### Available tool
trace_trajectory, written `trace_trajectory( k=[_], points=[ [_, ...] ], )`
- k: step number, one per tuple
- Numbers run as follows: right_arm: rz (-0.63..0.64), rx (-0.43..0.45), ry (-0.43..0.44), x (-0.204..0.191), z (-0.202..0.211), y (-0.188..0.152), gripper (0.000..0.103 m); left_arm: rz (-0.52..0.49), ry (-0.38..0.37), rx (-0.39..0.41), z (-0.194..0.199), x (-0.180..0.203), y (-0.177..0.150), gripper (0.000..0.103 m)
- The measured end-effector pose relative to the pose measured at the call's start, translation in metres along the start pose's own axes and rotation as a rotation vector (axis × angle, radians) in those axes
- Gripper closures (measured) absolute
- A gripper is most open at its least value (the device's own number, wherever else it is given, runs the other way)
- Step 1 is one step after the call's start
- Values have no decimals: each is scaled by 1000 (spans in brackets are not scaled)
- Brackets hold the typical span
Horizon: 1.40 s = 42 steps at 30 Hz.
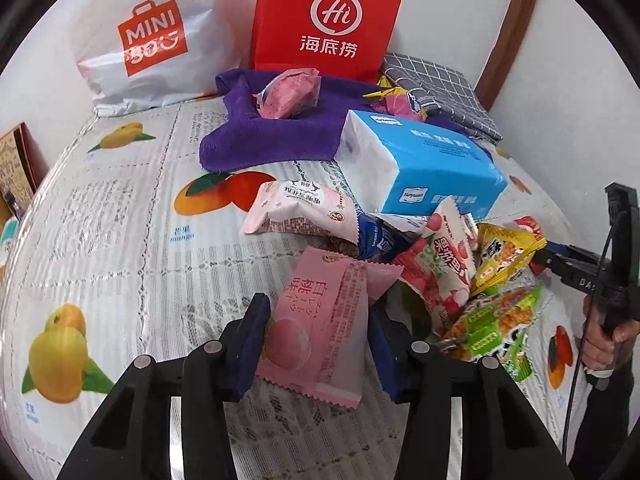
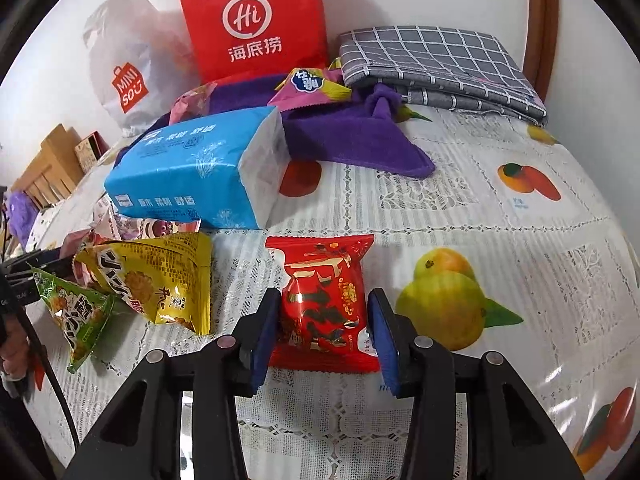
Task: Organize snacks
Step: 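Carry the red packet and pink packet toward the purple towel with both tools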
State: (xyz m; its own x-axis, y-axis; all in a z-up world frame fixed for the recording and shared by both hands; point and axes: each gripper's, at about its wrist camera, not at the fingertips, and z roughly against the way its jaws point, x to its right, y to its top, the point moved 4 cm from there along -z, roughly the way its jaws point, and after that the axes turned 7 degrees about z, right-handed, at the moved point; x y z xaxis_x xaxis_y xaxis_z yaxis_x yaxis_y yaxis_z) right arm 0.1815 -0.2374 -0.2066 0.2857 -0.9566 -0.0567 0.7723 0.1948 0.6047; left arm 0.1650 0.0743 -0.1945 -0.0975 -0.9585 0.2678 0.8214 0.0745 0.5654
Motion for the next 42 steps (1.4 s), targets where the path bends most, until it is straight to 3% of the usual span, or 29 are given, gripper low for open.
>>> trace_trajectory(
  k=[10,21,28,31,42],
  points=[
    [-4,5,5,1,0,-3,59,34,7,12,3,-1,-5,58],
    [-14,34,51,1,6,0,61,108,-66,30,12,-10,-8,59],
    [33,33,3,-7,9,0,61,94,-58,25,13,-6,-10,59],
    [20,44,36,-12,14,2,61,93,-52,22,12,-6,-12,59],
    [51,152,36,-32,52,57,61,83,-39,19,14,-6,-12,59]
  ],
)
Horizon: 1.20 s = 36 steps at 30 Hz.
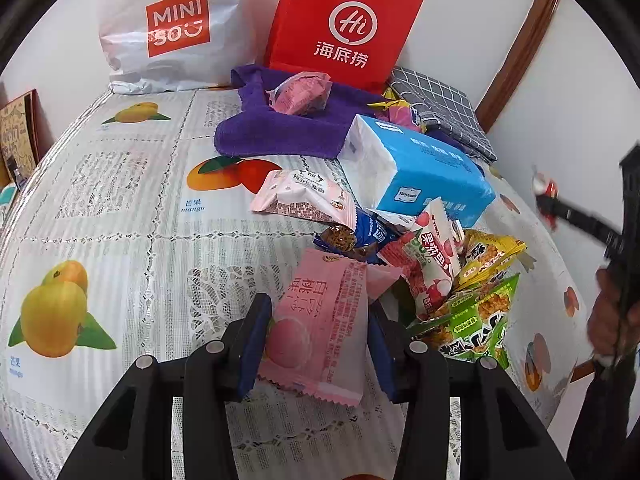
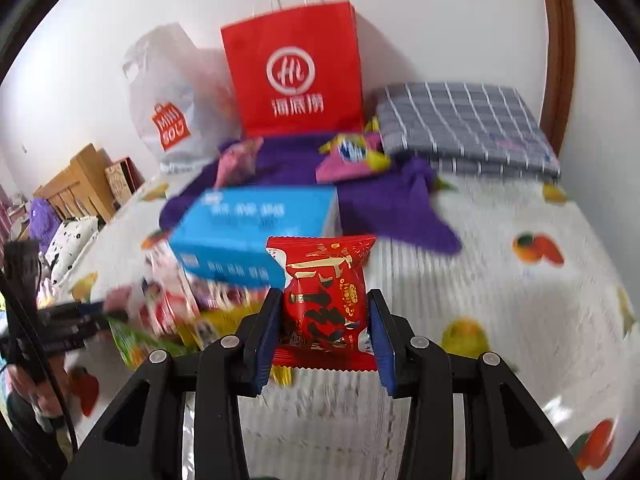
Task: Organize snacks
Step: 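Carry the red packet and pink packet toward the purple towel with both tools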
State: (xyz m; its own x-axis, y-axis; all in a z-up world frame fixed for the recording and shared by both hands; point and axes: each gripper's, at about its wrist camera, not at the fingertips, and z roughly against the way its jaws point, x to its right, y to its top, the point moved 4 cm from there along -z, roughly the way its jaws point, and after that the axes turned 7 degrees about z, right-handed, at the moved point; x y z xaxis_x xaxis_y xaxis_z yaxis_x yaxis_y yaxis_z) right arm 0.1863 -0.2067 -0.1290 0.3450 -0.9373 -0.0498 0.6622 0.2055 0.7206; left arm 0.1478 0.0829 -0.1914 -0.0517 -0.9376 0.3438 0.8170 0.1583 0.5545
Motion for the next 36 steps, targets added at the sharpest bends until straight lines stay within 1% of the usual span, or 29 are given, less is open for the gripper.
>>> trace_trajectory(
  k=[3,4,7,11,13,19,25,30,33,36],
  points=[
    [-9,16,3,-1,3,19,61,-17,32,-5,2,4,-2,59],
    [-12,20,6,-1,3,23,61,-21,33,-12,2,6,-2,59],
    [-7,30,8,-4,1,39,61,-31,12,-30,9,16,2,59],
    [-2,37,18,-7,-4,53,61,-36,-9,-19,20,27,14,59],
    [-2,39,22,-7,-7,60,61,-28,-20,-11,26,31,23,59],
    [23,43,-1,-4,-17,87,61,-3,-41,4,37,37,52,59],
    [17,52,8,5,-31,119,61,-12,17,42,46,41,92,59],
    [-35,54,51,23,-46,144,61,7,28,87,48,41,120,59],
    [-60,45,57,33,-61,147,61,25,25,97,41,40,132,59],
    [-104,6,71,45,-88,139,61,45,12,89,27,40,141,59]
  ],
)
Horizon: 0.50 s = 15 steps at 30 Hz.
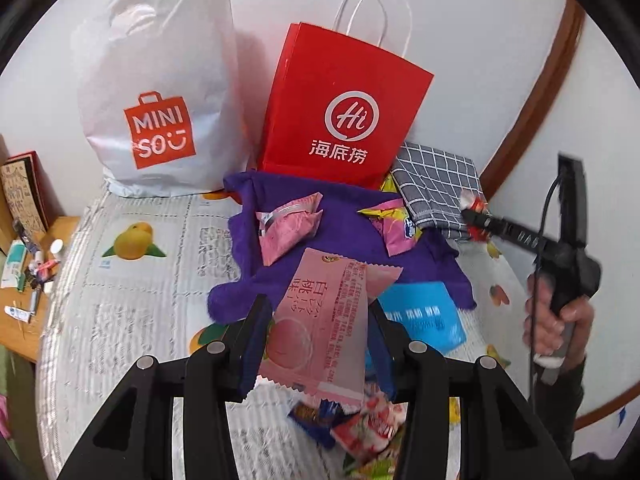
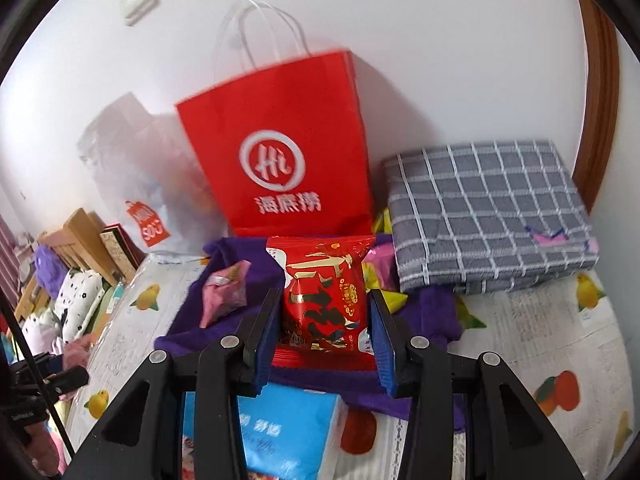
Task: Organize snacks
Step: 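Carry the red packet and pink packet toward the purple towel with both tools, then release the red packet on the towel with the right tool while the left tool lowers the pink packet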
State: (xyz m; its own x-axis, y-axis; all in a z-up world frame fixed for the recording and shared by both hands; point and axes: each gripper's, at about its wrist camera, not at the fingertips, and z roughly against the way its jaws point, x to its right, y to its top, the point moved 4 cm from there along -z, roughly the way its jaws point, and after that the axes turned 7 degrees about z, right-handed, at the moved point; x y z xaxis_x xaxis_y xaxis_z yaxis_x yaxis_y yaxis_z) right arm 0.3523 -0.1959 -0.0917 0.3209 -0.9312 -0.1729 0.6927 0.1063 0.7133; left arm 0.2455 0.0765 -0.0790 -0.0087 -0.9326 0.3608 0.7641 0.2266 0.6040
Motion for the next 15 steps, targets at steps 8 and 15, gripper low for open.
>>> trace_trajectory(
  k=[8,15],
  points=[
    [-48,-96,-1,24,-50,-30,61,-4,-17,-32,-43,4,11,59],
    [-79,-144,-3,37,-71,-46,61,13,-27,-47,-62,2,13,59]
  ],
)
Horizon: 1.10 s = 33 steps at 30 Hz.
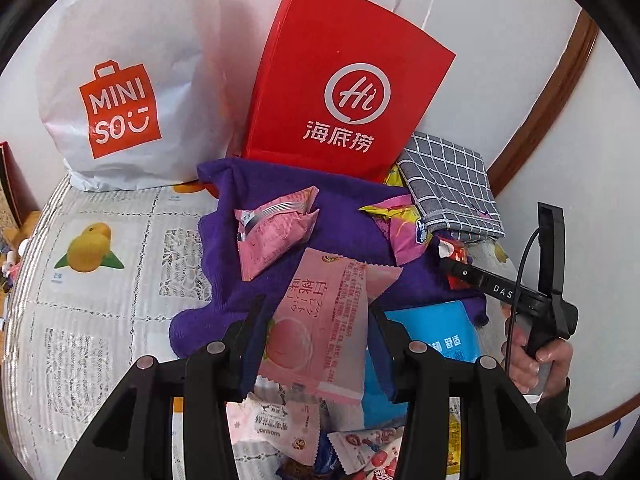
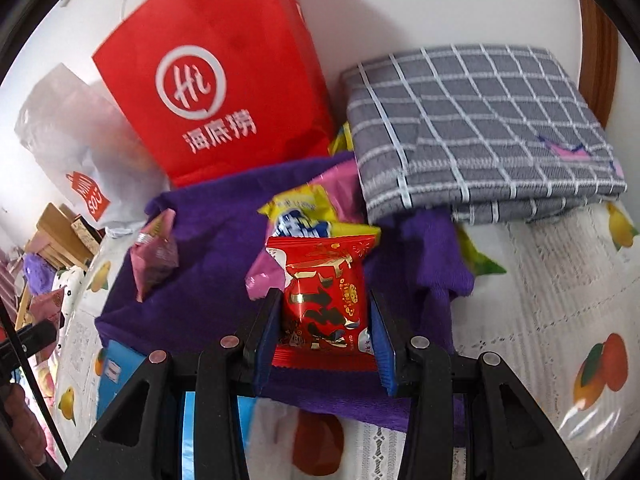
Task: Organize snacks
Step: 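Release the red packet on the towel with the right tool while the left tool lowers the pink packet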
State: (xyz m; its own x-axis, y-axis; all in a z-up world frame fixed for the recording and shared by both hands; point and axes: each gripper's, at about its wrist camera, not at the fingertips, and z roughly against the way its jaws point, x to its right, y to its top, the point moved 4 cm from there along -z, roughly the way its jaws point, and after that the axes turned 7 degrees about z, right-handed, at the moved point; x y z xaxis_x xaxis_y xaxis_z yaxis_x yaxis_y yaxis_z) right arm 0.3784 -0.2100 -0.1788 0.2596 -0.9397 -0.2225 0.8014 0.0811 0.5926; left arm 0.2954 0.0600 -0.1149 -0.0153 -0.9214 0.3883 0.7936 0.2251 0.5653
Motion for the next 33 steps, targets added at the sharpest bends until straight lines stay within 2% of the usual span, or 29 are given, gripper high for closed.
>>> trace_trajectory(
  k=[4,8,12,20,28,33],
  points=[
    [16,-18,-37,1,-10,-3,60,26,7,-7,-6,-6,2,59],
    [-4,-44,-21,4,-15,-6,60,41,25,-14,-11,-9,5,59],
    [-27,-6,7,8,-5,-5,51,32,60,-24,-20,-7,10,59],
    [-46,70,47,11,24,1,51,65,93,-52,-54,-6,25,59],
    [-53,89,55,10,29,4,51,71,149,-83,-88,-7,28,59],
    [-40,94,59,5,32,2,51,93,157,-107,-101,-9,29,59]
  ],
)
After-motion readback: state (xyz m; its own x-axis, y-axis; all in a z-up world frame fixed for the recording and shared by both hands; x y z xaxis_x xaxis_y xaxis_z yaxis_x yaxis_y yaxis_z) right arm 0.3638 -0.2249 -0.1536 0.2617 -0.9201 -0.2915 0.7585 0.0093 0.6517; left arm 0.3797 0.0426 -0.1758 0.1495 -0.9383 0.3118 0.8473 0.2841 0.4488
